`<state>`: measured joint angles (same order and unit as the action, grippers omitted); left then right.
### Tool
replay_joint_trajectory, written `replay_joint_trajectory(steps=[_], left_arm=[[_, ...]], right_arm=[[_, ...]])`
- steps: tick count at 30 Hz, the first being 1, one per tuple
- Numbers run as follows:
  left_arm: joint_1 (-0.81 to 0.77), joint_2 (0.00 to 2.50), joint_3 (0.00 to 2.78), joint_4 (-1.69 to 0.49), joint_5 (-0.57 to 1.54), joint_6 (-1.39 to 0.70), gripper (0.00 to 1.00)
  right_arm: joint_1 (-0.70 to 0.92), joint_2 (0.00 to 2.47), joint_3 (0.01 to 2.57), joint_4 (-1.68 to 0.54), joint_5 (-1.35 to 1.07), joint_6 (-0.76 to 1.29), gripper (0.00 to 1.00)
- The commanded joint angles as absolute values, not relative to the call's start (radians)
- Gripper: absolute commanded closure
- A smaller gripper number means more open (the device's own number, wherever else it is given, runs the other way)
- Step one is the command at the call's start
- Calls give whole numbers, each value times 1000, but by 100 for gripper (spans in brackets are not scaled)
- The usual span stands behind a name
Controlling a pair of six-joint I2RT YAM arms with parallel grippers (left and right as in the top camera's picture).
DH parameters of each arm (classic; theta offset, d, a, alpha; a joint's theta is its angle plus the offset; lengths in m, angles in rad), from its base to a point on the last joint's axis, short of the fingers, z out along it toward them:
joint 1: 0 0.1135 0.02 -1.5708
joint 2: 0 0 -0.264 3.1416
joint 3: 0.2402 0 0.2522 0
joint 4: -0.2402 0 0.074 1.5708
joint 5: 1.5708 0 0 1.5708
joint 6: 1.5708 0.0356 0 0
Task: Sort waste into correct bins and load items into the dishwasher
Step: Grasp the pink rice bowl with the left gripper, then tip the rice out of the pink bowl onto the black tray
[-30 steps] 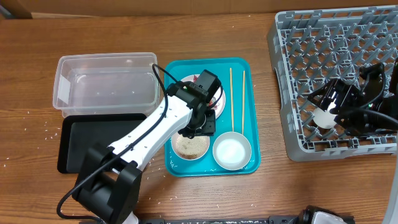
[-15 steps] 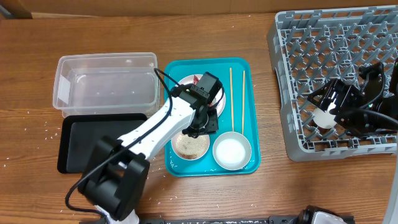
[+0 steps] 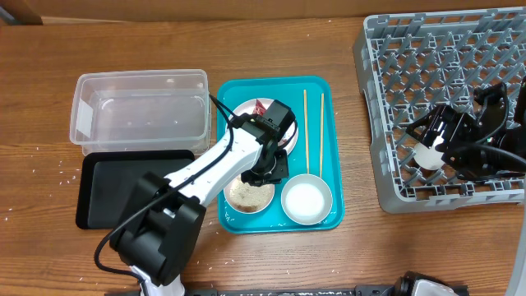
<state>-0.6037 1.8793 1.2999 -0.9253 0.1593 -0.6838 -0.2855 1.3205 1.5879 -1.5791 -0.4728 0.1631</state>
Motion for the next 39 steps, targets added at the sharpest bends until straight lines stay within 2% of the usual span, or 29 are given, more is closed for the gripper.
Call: replay_joint_trajectory(steps=[1,3,5,12,21,27,33,39], left_arm=[[-609,1919,1293,-934,172,-672,85],[-609,1922,1293,-934,172,-665,88],[-609,1922,1293,-934,169,-654,96],[-608,1917,1311,-944,174,-579,96],[-527,1784,1586,-1193,156,-461,96],[-319,1692,1605,-1250,355,-351,96],[-1,1690,1572,-1367,635,-117,96],[274,1690,1438,-1375,870,79,96]], right_arm=[[-281,1318,1604,-1577,-484,155,0],[-281,1318,1604,-1577,-484,155,0],[-281,1318,1604,-1577,-484,155,0],[-281,1318,1604,-1577,-484,155,0],[-281,1317,1604,-1577,-484,155,0],[-281,1317,1604,-1577,-484,155,0],[-281,1317,1604,-1576,-479,156,0],[-281,1318,1604,-1572,-480,156,0]])
